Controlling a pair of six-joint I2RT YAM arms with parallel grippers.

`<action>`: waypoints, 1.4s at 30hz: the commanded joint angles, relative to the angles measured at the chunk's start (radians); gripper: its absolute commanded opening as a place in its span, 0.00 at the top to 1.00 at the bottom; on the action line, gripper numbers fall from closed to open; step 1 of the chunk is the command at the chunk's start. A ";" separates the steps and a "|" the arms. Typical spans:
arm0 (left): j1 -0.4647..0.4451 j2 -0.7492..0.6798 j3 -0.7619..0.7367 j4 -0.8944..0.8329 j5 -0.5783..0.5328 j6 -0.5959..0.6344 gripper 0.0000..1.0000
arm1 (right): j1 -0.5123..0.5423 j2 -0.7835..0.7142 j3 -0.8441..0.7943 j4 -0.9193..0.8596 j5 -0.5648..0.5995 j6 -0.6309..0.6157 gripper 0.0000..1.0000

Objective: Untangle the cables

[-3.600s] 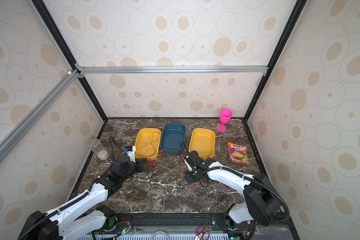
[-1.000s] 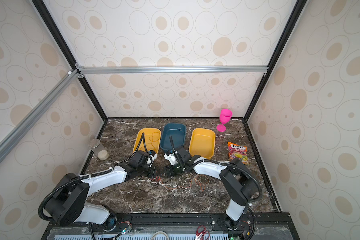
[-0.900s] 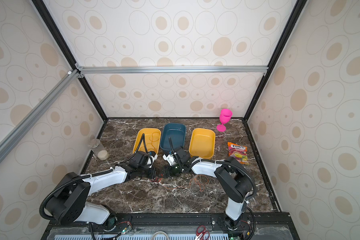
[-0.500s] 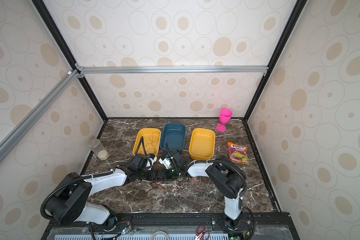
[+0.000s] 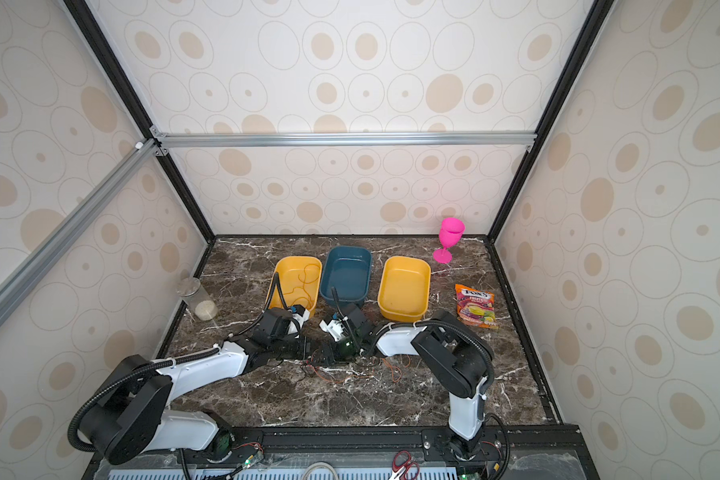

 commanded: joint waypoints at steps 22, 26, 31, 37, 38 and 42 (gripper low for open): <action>0.058 -0.133 -0.029 -0.075 -0.125 -0.057 1.00 | 0.029 0.051 -0.015 0.134 -0.117 -0.005 0.82; 0.064 -0.147 -0.026 -0.114 -0.162 -0.047 1.00 | 0.026 -0.022 -0.042 0.054 -0.072 -0.054 1.00; 0.073 -0.176 -0.035 -0.135 -0.198 -0.054 1.00 | -0.005 -0.130 -0.092 -0.061 -0.035 -0.112 1.00; 0.086 -0.195 -0.036 -0.167 -0.241 -0.071 1.00 | -0.065 -0.262 -0.127 -0.246 0.039 -0.192 1.00; 0.088 -0.200 -0.037 -0.177 -0.254 -0.079 1.00 | -0.080 -0.288 -0.129 -0.292 0.065 -0.210 1.00; 0.095 -0.207 -0.029 -0.211 -0.282 -0.087 1.00 | -0.162 -0.394 -0.146 -0.443 0.168 -0.247 1.00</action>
